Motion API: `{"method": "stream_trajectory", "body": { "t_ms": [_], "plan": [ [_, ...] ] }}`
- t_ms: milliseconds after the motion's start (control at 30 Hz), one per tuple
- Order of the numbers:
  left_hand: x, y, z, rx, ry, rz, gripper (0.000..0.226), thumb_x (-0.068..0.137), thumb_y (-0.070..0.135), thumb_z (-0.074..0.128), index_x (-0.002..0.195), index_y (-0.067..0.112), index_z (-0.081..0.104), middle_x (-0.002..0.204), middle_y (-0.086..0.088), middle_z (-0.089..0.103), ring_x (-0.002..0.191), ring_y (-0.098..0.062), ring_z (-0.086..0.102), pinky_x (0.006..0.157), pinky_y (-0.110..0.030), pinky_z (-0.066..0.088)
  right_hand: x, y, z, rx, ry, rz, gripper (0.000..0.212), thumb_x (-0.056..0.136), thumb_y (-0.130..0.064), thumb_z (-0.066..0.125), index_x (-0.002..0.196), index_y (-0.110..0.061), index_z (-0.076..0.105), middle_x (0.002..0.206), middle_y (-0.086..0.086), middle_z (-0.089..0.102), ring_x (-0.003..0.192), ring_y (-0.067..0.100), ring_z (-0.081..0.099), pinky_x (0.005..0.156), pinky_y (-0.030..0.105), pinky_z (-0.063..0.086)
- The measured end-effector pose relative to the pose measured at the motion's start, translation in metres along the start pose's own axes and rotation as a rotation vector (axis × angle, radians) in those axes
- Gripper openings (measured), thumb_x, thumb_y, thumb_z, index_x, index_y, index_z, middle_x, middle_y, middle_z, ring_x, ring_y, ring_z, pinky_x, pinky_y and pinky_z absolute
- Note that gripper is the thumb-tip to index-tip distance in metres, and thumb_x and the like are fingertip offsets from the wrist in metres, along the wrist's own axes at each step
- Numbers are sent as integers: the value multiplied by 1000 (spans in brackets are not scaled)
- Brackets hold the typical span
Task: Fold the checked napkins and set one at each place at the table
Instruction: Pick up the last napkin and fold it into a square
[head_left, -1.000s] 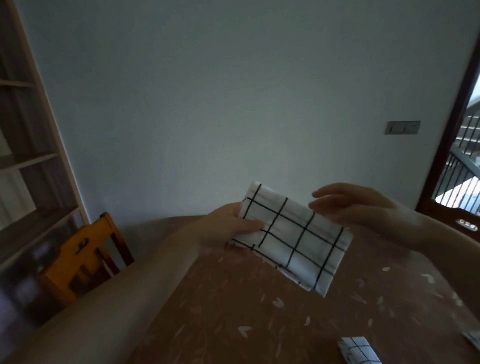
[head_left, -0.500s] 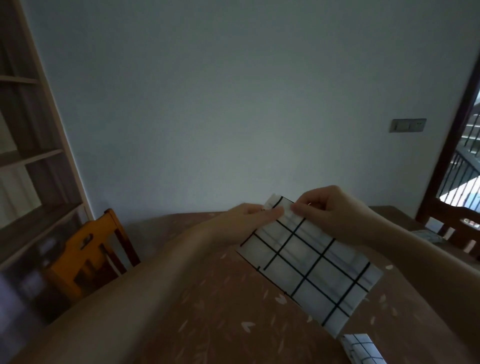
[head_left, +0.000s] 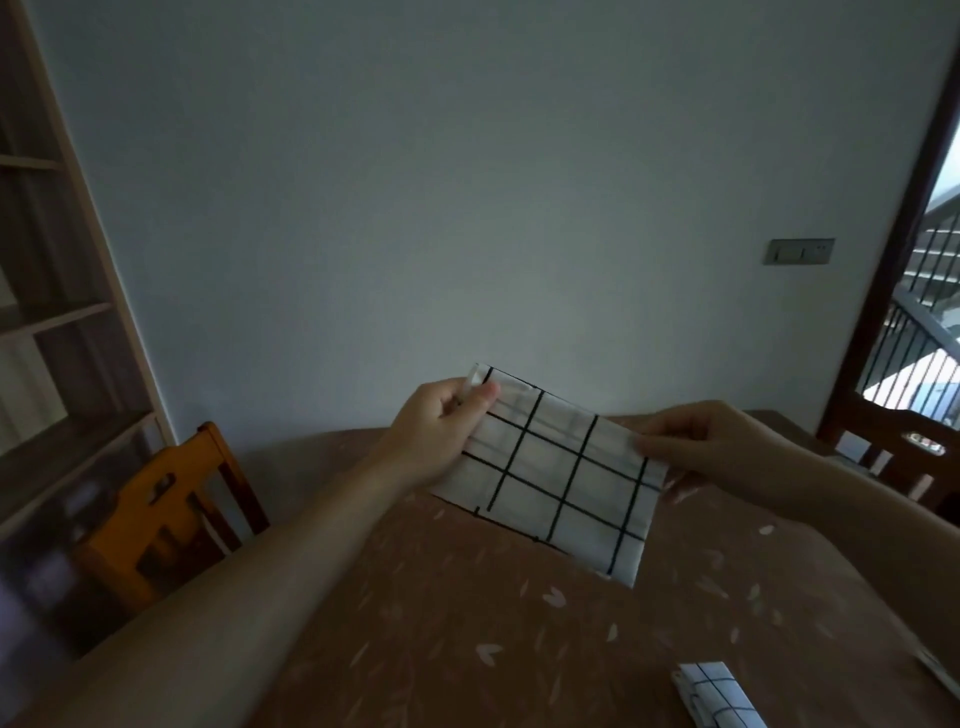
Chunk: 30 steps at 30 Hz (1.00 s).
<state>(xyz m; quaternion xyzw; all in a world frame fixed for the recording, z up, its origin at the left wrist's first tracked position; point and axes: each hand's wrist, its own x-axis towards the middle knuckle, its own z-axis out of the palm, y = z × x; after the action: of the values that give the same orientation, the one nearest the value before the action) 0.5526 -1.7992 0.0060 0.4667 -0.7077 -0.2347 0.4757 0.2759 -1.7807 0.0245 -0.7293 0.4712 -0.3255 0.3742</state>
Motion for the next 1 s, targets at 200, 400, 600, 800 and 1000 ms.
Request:
{"method": "stream_trajectory", "body": {
  "t_ms": [200, 400, 600, 800, 1000],
  "plan": [
    [-7, -4, -16, -362, -493, -272, 19, 79, 30, 74, 76, 12, 79, 77, -11, 73, 72, -24, 70, 68, -36, 58, 0, -20, -10, -22, 250, -227, 21, 87, -30, 65, 77, -13, 72, 59, 2, 50, 56, 11, 46, 55, 22, 39],
    [-12, 30, 16, -140, -541, -115, 16, 88, 43, 66, 88, 32, 77, 91, 2, 77, 87, -19, 73, 81, -36, 58, 5, -49, 11, -260, 65, -258, 22, 86, -35, 68, 76, -17, 75, 52, -4, 57, 52, 5, 46, 53, 19, 37],
    [-19, 36, 25, -231, -378, -55, 12, 90, 22, 69, 83, 23, 78, 83, -3, 77, 78, -18, 74, 71, -28, 58, 7, -49, 12, -189, 160, -237, 36, 88, -41, 64, 56, -24, 68, 48, 2, 52, 49, 11, 43, 53, 27, 36],
    [-22, 22, 21, -278, -238, -61, 44, 88, 27, 68, 48, 26, 50, 47, 11, 40, 44, -6, 36, 52, -21, 31, -2, -35, 2, -291, 58, -183, 39, 77, -58, 63, 56, -26, 69, 52, 0, 39, 51, 18, 33, 55, 33, 30],
    [-28, 22, 26, -261, -455, -195, 17, 89, 32, 66, 87, 17, 75, 86, 2, 77, 83, -15, 74, 72, -28, 59, -6, -38, -5, -179, 165, -259, 23, 71, -50, 69, 69, -29, 78, 61, 6, 66, 57, 19, 53, 57, 30, 44]
  ]
}}
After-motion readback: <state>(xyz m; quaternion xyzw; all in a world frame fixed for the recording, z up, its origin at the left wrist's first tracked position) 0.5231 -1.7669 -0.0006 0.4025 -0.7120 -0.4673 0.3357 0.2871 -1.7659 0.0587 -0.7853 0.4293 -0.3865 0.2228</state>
